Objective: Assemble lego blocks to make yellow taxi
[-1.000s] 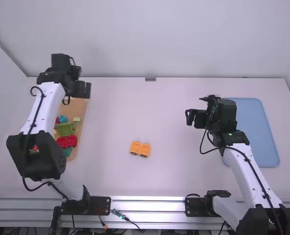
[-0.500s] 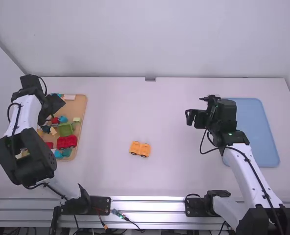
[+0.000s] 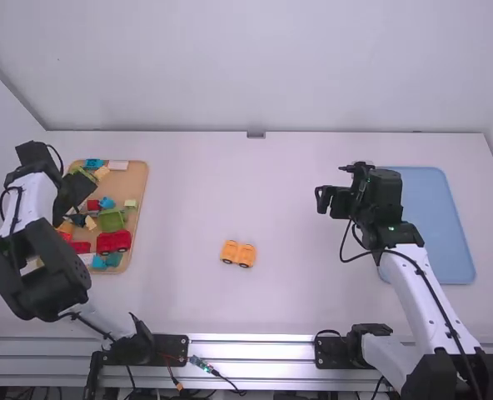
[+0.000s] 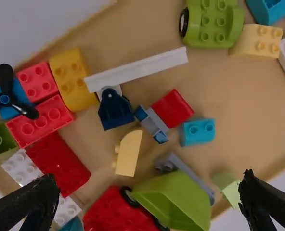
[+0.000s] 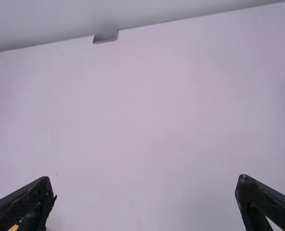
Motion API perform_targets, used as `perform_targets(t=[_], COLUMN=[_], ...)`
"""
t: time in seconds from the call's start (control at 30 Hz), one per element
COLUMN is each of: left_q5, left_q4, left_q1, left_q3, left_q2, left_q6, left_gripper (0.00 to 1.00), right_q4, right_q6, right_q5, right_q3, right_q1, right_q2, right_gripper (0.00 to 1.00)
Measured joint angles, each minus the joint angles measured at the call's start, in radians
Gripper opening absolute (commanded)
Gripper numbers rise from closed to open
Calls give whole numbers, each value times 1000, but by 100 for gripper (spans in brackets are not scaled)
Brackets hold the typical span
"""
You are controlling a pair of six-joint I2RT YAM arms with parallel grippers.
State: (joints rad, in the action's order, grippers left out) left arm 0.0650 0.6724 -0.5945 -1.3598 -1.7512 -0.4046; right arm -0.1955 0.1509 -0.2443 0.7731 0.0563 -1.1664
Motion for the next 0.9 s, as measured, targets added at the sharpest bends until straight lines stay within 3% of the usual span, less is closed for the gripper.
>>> perform_targets(t=[0.13, 0.37, 0.6, 0.9], left_q5=[1, 46, 67, 71], left_q4=[0, 21, 5, -156], left_q1=[0, 0, 0, 0], left_q3=[11, 11, 32, 196], left_q2=[-1, -66, -79, -79], left_q6=[22, 25, 8, 8], left_gripper=[98, 65, 68, 65], right_q4=[-2, -2, -2, -2], right_q6=[-1, -1, -1, -1], right_q5=[0, 0, 0, 0], right_q3=[0, 0, 0, 0], right_q1=[0, 0, 0, 0], right_q2=[0, 0, 0, 0], right_gripper=[99, 100, 99, 99])
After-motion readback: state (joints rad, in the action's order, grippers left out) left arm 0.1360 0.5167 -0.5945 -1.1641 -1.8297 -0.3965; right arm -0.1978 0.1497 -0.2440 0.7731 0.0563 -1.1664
